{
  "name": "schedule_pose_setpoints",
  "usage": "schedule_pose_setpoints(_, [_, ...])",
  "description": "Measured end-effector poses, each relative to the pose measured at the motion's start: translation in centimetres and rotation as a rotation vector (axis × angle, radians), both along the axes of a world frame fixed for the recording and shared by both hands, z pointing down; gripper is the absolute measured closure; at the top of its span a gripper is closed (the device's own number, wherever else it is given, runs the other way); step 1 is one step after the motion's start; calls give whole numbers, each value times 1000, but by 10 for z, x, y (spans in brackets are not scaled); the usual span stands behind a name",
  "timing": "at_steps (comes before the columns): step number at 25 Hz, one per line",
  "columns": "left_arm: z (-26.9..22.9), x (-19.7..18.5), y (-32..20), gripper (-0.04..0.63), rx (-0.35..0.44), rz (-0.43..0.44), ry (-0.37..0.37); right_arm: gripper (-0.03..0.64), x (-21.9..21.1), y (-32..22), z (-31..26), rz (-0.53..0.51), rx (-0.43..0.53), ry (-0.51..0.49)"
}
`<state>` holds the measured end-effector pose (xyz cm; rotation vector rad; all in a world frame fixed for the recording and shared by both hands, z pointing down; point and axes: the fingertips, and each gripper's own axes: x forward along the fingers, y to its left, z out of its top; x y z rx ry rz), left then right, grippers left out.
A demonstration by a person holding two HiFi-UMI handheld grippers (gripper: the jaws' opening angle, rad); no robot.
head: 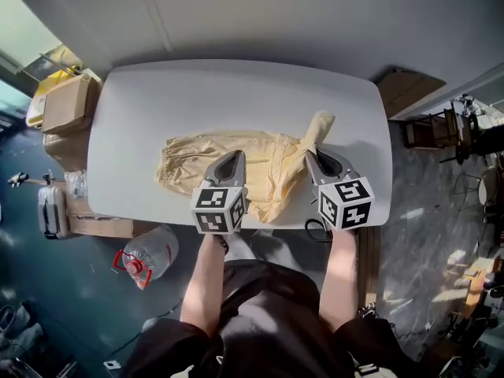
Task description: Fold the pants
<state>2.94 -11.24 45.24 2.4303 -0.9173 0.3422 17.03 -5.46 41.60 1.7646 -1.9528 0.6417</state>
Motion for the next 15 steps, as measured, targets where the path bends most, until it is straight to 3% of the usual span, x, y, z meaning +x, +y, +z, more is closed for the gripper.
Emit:
schedule_pose_setpoints(7, [-20, -110, -43, 592, 49, -170, -15, 584, -104, -65, -8, -173, 27, -6])
schedule_pose_setpoints(15, [-24, -218, -69, 592, 60, -299, -59, 584, -240, -117, 28, -406, -60, 36])
